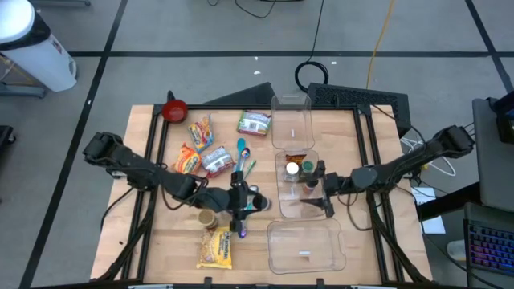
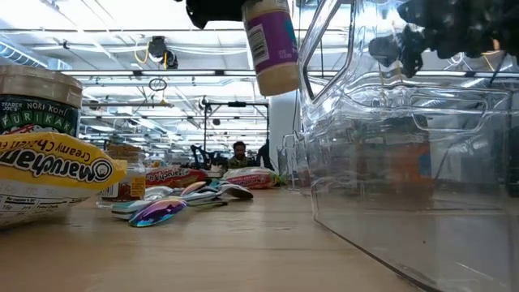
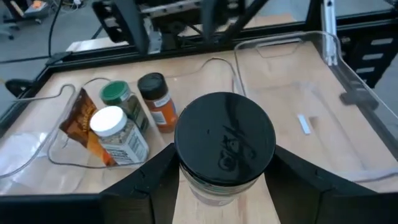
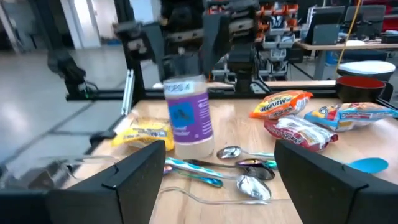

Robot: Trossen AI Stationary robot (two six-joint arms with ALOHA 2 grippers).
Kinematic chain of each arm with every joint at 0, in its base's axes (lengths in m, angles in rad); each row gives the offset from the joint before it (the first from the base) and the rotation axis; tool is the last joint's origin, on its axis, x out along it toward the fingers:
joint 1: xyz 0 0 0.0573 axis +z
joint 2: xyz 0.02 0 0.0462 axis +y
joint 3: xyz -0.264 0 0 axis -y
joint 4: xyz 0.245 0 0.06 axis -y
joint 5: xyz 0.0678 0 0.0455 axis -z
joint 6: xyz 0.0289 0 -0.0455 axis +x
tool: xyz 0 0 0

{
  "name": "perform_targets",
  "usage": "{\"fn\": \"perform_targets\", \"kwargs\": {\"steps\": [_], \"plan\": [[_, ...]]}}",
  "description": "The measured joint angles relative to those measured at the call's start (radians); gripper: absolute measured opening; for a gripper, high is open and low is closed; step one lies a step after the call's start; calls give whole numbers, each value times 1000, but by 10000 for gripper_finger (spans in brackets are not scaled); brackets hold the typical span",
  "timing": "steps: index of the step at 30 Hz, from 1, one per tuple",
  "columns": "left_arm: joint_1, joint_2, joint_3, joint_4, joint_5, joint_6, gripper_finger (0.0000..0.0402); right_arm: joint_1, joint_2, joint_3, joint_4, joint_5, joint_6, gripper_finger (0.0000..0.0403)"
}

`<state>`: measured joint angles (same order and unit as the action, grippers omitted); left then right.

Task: Pick & Place Food Item
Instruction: Put the purple seasoning bottle into the middle transparent bin

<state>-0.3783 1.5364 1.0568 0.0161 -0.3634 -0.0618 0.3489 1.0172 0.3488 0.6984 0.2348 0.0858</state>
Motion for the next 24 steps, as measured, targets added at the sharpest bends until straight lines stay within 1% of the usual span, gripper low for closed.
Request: {"fn": "perform_targets", "kwargs": {"steps": [2, 4, 9, 11, 15, 20, 24], "plan": [[5, 0, 16, -24, 0, -11, 206, 0, 44, 25, 0, 0, -14, 293], [6, 0, 54, -86, -2, -19, 204, 0, 81, 44, 0, 0, -22, 293], [1, 0, 205, -278, 0, -45, 205, 0, 150, 99, 0, 0, -27, 293], [2, 0, 240, -293, -1, -35, 207, 0, 185, 130, 2, 0, -29, 293], [2, 0, 275, -297, 4, 24, 204, 0, 278, 212, 1, 0, -84, 293], [12, 1, 279, -300, 6, 25, 207, 0, 402, 322, 31, 0, -160, 293], [13, 0, 279, -300, 23, 25, 210, -2, 470, 367, 85, 2, -209, 293]]}}
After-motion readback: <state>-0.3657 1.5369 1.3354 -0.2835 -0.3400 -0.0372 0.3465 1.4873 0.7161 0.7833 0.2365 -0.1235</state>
